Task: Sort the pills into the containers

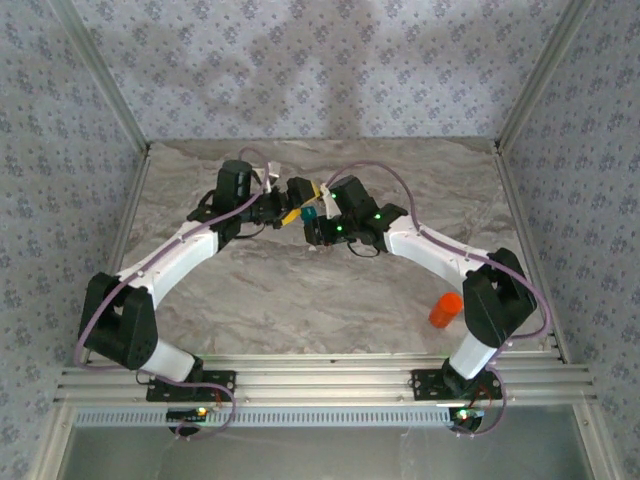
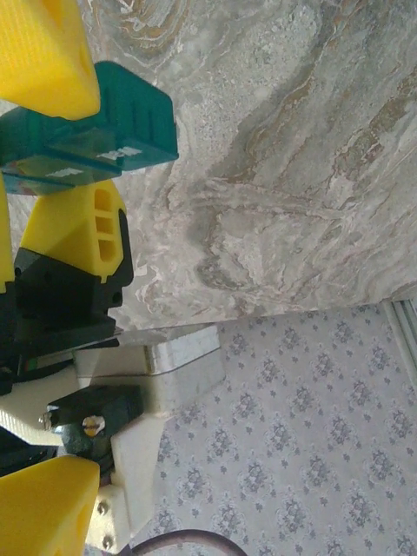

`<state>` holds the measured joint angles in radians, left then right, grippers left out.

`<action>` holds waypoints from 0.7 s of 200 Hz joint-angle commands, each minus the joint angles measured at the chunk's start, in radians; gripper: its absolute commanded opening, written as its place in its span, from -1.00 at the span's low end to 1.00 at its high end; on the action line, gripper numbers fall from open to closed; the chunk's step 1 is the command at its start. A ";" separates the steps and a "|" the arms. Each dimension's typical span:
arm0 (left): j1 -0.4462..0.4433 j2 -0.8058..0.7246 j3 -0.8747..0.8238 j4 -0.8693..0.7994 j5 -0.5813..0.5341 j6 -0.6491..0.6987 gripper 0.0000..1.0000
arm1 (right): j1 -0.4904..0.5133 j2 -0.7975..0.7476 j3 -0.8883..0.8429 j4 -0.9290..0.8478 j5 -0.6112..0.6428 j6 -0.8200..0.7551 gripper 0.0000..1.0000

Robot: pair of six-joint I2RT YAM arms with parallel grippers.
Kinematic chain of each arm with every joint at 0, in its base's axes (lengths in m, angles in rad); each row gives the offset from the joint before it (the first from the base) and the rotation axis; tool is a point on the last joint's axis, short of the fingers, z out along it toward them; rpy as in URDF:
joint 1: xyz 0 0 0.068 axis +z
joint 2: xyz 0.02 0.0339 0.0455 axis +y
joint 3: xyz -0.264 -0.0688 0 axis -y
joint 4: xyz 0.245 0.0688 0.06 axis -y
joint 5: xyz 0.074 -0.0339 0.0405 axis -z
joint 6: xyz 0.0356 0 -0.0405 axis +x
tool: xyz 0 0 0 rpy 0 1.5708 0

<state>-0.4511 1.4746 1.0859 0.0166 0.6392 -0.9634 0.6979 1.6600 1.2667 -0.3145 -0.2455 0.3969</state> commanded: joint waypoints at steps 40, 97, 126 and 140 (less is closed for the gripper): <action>-0.018 -0.004 0.031 0.057 0.022 -0.024 0.99 | 0.009 0.015 0.028 0.045 -0.047 0.018 -0.30; -0.038 0.007 0.055 0.125 0.026 -0.079 0.98 | 0.009 0.012 0.008 0.053 -0.047 0.024 -0.31; -0.047 -0.001 0.061 0.222 0.017 -0.147 0.99 | 0.004 0.009 -0.003 0.055 -0.045 0.026 -0.31; -0.040 -0.022 0.072 0.156 -0.031 -0.107 0.98 | 0.001 0.003 -0.014 0.056 -0.040 0.026 -0.31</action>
<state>-0.4881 1.4788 1.1145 0.1349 0.6392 -1.0676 0.6971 1.6665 1.2663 -0.2752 -0.2672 0.4225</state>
